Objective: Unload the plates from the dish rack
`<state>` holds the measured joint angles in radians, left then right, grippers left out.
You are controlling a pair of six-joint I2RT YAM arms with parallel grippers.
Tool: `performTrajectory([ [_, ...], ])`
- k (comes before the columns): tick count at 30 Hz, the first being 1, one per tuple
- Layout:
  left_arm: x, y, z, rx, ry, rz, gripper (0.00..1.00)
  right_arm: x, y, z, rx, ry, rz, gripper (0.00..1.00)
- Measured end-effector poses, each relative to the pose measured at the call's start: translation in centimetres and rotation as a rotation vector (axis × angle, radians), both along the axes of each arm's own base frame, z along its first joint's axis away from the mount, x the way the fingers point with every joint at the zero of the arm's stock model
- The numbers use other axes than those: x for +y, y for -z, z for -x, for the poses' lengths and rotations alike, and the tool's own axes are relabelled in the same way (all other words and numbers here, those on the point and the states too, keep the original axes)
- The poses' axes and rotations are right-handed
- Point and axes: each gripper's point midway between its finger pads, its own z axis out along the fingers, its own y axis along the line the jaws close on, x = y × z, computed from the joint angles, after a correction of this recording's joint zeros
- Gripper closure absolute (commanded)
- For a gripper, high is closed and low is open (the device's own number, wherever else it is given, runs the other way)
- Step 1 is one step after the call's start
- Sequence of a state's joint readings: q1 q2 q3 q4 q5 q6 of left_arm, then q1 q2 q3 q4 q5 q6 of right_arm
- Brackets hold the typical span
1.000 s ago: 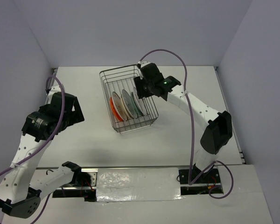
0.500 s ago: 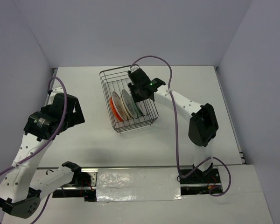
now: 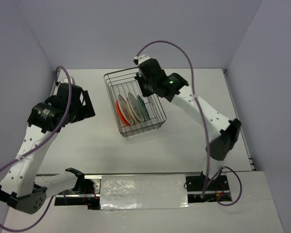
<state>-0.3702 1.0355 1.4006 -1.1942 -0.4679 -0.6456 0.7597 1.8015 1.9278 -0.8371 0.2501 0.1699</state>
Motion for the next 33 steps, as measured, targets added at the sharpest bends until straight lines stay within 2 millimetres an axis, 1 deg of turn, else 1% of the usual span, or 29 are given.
performTrajectory([
  [1,-0.9,-1.0,-0.8,-0.012,0.008,0.04,0.0,-0.2,-1.5,0.7,-0.032,-0.034,-0.003,1.0],
  [2,-2.1,-2.5,-1.9,-0.034,0.019,0.091,0.01,-0.7,-3.6,1.6,-0.088,-0.084,-0.006,1.0],
  [3,-3.3,-4.3,-3.2,-0.067,0.034,0.143,0.01,-1.2,-4.9,2.8,-0.137,-0.132,-0.006,1.0],
  [4,-4.7,-6.5,-4.7,-0.119,0.045,0.21,0.01,-1.9,-6.3,4.7,-0.197,-0.197,0.016,1.0],
  [6,-7.1,-10.2,-6.8,-0.204,0.072,0.341,0.01,-2.5,-7.6,8.8,-0.295,-0.339,0.049,1.0],
  [8,-9.5,-13.1,-7.8,-0.266,0.106,0.492,0.01,-2.3,-8.3,13.1,-0.419,-0.499,0.087,1.0],
  [9,-10.5,-13.8,-7.9,-0.275,0.123,0.558,0.0,-2.0,-8.3,15.1,-0.471,-0.579,0.109,1.0],
  [10,-11.6,-14.2,-7.8,-0.27,0.141,0.634,0.0,-1.7,-8.1,16.6,-0.502,-0.645,0.128,1.0],
  [11,-12.7,-14.2,-7.6,-0.256,0.159,0.703,0.01,-1.4,-7.8,17.8,-0.532,-0.703,0.156,1.0],
  [12,-13.6,-13.7,-7.3,-0.234,0.173,0.76,0.0,-1.2,-7.9,18.3,-0.562,-0.734,0.187,1.0],
  [15,-15.8,-11.0,-6.6,-0.11,0.183,0.888,0.02,0.2,-8.0,18.4,-0.636,-0.769,0.274,1.0],
  [17,-16.7,-8.8,-6.1,-0.019,0.173,0.931,0.1,1.2,-7.5,18.1,-0.666,-0.778,0.34,1.0],
  [18,-16.9,-7.9,-5.9,0.013,0.165,0.941,0.12,1.6,-7.2,17.9,-0.677,-0.778,0.368,1.0],
  [19,-17.1,-7.2,-5.7,0.042,0.161,0.948,0.19,2.2,-6.8,17.6,-0.682,-0.784,0.41,1.0],
  [20,-17.2,-6.8,-5.6,0.06,0.152,0.959,0.28,2.7,-6.5,17.4,-0.685,-0.791,0.44,1.0],
  [21,-17.4,-6.6,-5.5,0.071,0.154,0.969,0.61,3.3,-6.2,17.3,-0.69,-0.799,0.464,1.0],
  [22,-17.6,-6.3,-5.4,0.079,0.152,0.982,0.8,3.8,-5.9,17.1,-0.697,-0.802,0.483,1.0],
  [23,-17.2,-5.6,-5.5,0.074,0.144,0.96,0.97,3.8,-5.9,16.7,-0.71,-0.783,0.516,0.99],
  [24,-17.0,-5.0,-5.6,0.087,0.124,0.965,1.0,3.9,-6.1,16.3,-0.724,-0.766,0.532,0.78],
  [25,-16.8,-4.9,-5.7,0.093,0.11,0.972,1.0,3.9,-6.1,16.3,-0.732,-0.768,0.549,0.55],
  [26,-16.7,-4.8,-5.8,0.091,0.107,0.972,1.0,4.1,-6.3,15.9,-0.742,-0.753,0.554,0.35],
  [27,-16.3,-4.8,-6.0,0.082,0.1,0.961,1.0,4.4,-6.6,15.5,-0.752,-0.728,0.538,0.03],
  [28,-15.8,-4.6,-6.0,0.077,0.095,0.949,1.0,4.6,-6.9,15.3,-0.756,-0.707,0.51,0.0],
  [29,-14.9,-4.6,-6.1,0.06,0.076,0.94,1.0,4.8,-7.2,14.9,-0.758,-0.691,0.485,0.0],
  [30,-13.6,-4.6,-6.5,0.028,0.053,0.925,1.0,4.7,-7.3,14.4,-0.746,-0.667,0.448,0.0],
  [32,-9.4,-4.6,-7.5,-0.062,-0.055,0.869,1.0,4.0,-7.6,12.8,-0.699,-0.589,0.345,0.0],
  [33,-6.5,-4.7,-8.0,-0.125,-0.134,0.801,1.0,3.2,-7.6,11.6,-0.661,-0.53,0.286,0.0],
])
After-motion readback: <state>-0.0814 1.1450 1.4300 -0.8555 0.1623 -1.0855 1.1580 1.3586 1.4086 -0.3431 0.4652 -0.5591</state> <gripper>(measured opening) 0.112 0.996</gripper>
